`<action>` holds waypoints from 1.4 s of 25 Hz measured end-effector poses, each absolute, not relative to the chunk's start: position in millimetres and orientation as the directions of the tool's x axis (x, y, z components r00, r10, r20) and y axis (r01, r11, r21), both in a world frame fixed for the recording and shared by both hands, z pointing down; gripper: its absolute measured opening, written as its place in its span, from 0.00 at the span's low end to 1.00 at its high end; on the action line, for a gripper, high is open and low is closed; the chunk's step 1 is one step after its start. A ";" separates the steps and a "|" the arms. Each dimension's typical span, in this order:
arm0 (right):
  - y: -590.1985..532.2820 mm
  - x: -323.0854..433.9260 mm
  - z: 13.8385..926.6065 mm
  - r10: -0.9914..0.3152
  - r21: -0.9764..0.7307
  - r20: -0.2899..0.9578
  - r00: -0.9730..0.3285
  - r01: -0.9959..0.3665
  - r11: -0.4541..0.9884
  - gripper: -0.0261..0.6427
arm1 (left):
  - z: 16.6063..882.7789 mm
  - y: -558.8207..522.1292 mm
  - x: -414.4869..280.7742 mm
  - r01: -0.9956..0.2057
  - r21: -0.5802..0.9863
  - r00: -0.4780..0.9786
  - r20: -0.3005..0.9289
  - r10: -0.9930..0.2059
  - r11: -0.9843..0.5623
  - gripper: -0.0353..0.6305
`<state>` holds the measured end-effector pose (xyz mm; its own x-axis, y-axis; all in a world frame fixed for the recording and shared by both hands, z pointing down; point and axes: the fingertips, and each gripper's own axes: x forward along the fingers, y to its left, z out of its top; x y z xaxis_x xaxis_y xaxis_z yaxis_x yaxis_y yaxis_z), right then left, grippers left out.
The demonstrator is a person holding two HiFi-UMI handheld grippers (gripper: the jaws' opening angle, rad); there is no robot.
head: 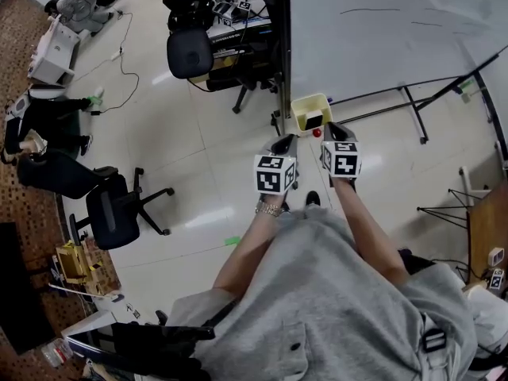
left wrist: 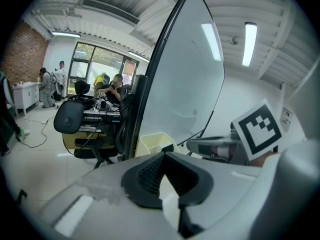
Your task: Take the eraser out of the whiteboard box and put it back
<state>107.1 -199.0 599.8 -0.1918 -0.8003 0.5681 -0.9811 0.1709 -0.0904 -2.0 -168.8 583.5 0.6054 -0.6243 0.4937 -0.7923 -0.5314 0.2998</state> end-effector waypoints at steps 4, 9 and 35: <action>-166.4 92.3 598.1 -0.800 -0.093 0.567 -0.196 -0.980 0.174 0.05 | 599.1 -148.7 -3.5 -0.781 0.328 0.620 0.506 -0.600 -0.531 0.06; -131.9 79.9 613.3 -0.775 -0.132 0.583 -0.244 -0.970 0.206 0.05 | 617.0 -126.1 7.0 -0.770 0.339 0.631 0.532 -0.565 -0.541 0.06; -40.7 65.7 604.0 -0.674 -0.306 0.574 -0.464 -0.886 0.349 0.05 | 583.8 -46.6 39.8 -0.780 0.253 0.611 0.509 -0.607 -0.573 0.06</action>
